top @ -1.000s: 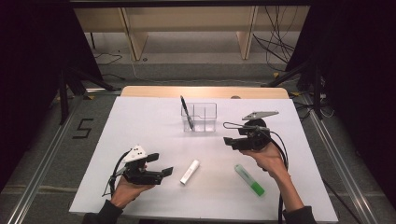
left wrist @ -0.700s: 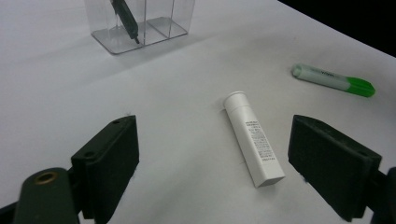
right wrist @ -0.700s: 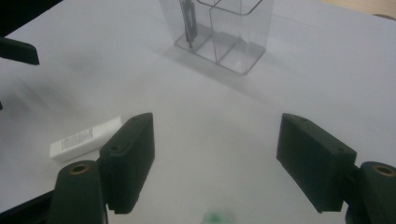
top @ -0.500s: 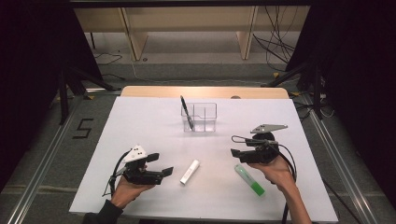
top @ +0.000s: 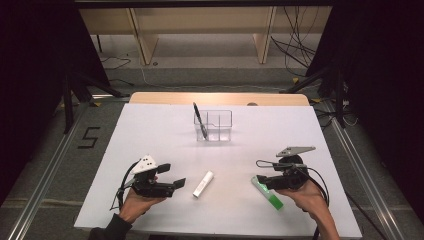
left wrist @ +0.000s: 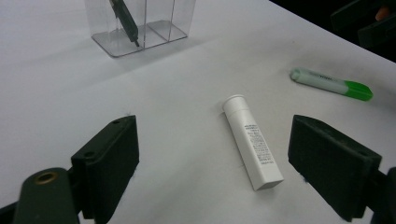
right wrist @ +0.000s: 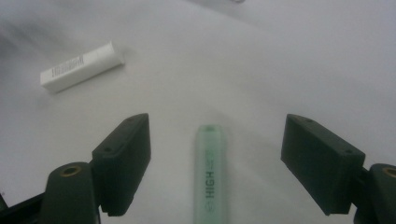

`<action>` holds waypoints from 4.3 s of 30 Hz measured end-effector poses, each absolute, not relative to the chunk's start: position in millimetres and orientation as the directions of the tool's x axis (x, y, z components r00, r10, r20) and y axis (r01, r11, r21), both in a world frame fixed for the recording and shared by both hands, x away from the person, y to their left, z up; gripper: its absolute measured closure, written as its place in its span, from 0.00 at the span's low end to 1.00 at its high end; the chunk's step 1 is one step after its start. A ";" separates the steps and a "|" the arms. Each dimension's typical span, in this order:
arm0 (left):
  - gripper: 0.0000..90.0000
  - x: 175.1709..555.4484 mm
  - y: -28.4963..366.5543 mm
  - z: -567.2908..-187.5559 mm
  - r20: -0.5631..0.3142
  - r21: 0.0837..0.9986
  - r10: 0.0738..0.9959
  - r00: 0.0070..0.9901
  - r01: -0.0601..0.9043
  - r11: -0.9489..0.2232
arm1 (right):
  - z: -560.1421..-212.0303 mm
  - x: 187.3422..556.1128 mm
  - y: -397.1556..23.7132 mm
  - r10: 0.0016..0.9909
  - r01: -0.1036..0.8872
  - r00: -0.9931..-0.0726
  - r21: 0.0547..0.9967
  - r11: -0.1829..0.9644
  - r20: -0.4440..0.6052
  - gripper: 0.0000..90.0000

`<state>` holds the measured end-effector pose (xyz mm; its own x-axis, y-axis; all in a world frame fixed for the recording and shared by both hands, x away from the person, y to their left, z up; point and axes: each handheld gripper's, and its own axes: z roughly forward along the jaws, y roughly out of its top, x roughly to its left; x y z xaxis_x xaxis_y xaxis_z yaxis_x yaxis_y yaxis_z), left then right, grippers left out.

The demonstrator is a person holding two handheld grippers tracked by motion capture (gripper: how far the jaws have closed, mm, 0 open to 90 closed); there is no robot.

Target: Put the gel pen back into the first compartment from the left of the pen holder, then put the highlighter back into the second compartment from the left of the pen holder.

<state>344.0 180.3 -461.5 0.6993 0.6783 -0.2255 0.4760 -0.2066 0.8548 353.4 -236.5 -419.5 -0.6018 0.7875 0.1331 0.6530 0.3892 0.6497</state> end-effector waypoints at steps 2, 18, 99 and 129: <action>0.18 344.2 179.3 -461.6 -0.227 0.854 0.677 0.700 0.477 -0.207 | -420.3 352.1 -237.6 0.789 0.659 -0.600 0.640 0.395 0.131 0.27; 0.18 344.7 176.8 -461.4 -0.223 0.851 0.667 0.711 0.476 -0.222 | -434.6 341.6 -231.9 0.784 0.700 -0.613 0.528 0.480 0.101 0.24; 0.18 338.7 169.5 -460.9 -0.180 0.851 0.654 0.735 0.450 -0.271 | -442.4 315.3 -218.3 0.756 0.634 -0.651 0.497 0.593 -0.071 0.75; 0.18 356.0 159.6 -421.6 -0.170 0.842 0.599 0.783 0.431 -0.324 | -436.2 274.3 -148.4 0.370 -0.033 -0.584 0.477 0.878 -0.722 0.75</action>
